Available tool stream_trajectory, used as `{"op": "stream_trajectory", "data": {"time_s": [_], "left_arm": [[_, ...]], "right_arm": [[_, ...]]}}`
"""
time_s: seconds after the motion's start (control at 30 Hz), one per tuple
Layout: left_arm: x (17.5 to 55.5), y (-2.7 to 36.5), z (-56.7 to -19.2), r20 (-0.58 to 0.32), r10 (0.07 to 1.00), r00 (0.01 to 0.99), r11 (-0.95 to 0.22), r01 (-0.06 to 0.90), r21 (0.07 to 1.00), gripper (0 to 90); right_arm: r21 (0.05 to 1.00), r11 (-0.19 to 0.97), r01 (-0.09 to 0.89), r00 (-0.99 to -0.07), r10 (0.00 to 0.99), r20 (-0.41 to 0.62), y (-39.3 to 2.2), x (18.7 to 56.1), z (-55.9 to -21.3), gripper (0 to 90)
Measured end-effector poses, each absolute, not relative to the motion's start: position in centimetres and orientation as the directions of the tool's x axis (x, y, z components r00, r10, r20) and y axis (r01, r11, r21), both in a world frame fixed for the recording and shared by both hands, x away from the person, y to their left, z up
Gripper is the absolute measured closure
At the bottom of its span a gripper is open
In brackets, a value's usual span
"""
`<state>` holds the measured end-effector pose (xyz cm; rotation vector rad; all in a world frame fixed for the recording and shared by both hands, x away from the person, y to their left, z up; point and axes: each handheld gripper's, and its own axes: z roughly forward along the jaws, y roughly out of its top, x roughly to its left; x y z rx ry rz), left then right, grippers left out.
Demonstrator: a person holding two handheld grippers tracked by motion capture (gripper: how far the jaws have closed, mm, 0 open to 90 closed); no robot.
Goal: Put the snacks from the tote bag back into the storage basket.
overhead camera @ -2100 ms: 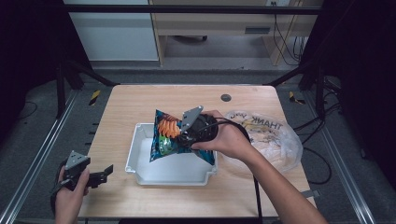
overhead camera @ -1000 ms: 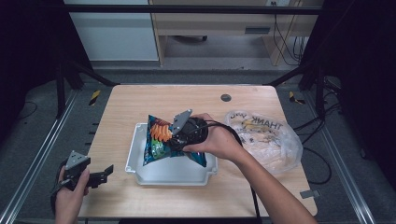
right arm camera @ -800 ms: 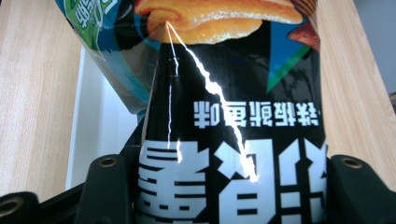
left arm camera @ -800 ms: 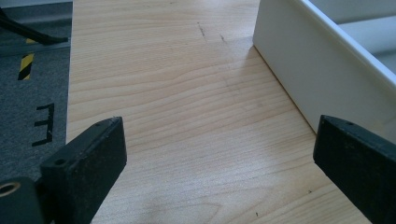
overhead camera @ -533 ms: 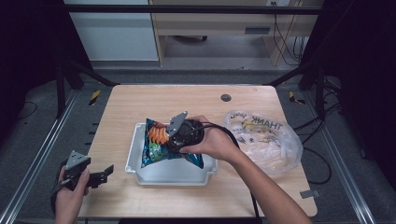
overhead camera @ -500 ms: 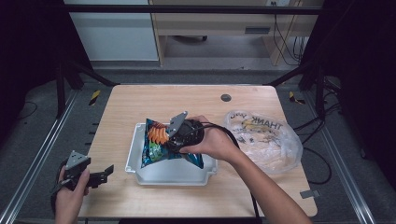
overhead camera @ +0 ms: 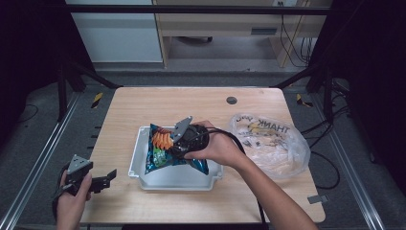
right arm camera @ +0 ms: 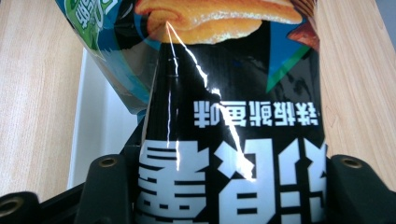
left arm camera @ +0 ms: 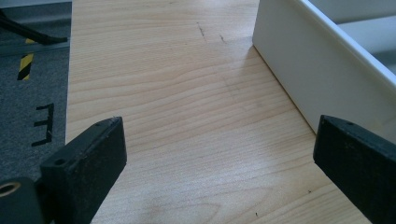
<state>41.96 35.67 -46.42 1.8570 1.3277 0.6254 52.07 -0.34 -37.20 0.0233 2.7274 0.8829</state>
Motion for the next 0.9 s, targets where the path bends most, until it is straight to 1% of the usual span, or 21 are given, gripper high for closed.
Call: {"op": "stream_trajectory", "data": {"time_s": [0.67, 0.9], "left_arm": [[42.0, 35.6, -46.4, -0.041, 0.940, 0.339, -0.170, 0.569, 0.805, 2.4], [42.0, 35.6, -46.5, -0.040, 0.940, 0.338, -0.170, 0.568, 0.805, 2.4]], "right_arm": [[0.573, 0.817, -0.062, -0.968, 0.091, -0.235, 0.1, 52.1, -38.2, 41.3], [0.566, 0.822, -0.053, -0.972, 0.086, -0.217, 0.5, 52.3, -39.2, 41.3]]}}
